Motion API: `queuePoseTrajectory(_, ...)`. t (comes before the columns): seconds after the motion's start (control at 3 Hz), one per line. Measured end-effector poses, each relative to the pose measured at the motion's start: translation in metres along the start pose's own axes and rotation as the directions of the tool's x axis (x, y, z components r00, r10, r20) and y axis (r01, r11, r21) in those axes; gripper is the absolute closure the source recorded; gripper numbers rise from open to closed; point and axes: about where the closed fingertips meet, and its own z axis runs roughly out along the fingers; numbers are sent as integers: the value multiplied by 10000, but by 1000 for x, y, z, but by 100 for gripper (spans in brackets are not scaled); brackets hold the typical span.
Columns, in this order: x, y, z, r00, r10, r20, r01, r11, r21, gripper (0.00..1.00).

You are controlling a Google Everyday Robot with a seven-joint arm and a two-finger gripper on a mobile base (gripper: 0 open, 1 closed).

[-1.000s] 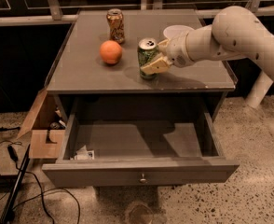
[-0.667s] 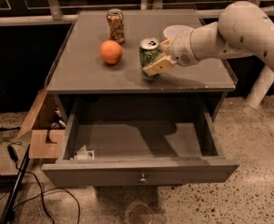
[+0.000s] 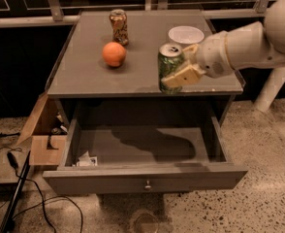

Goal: Place green can into top drawer

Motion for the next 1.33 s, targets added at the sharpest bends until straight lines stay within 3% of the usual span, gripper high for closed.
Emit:
queuePoseTrajectory(0.33,8,47,-23,9974,693,193,-687,9972,-298,100)
queuePoseTrajectory(0.67,21,55,-24,9952,978,90,-974,9945,-377,100)
queuePoseTrajectory(1.33,31,65,-17,9961,870,177,-861,9953,-449,100)
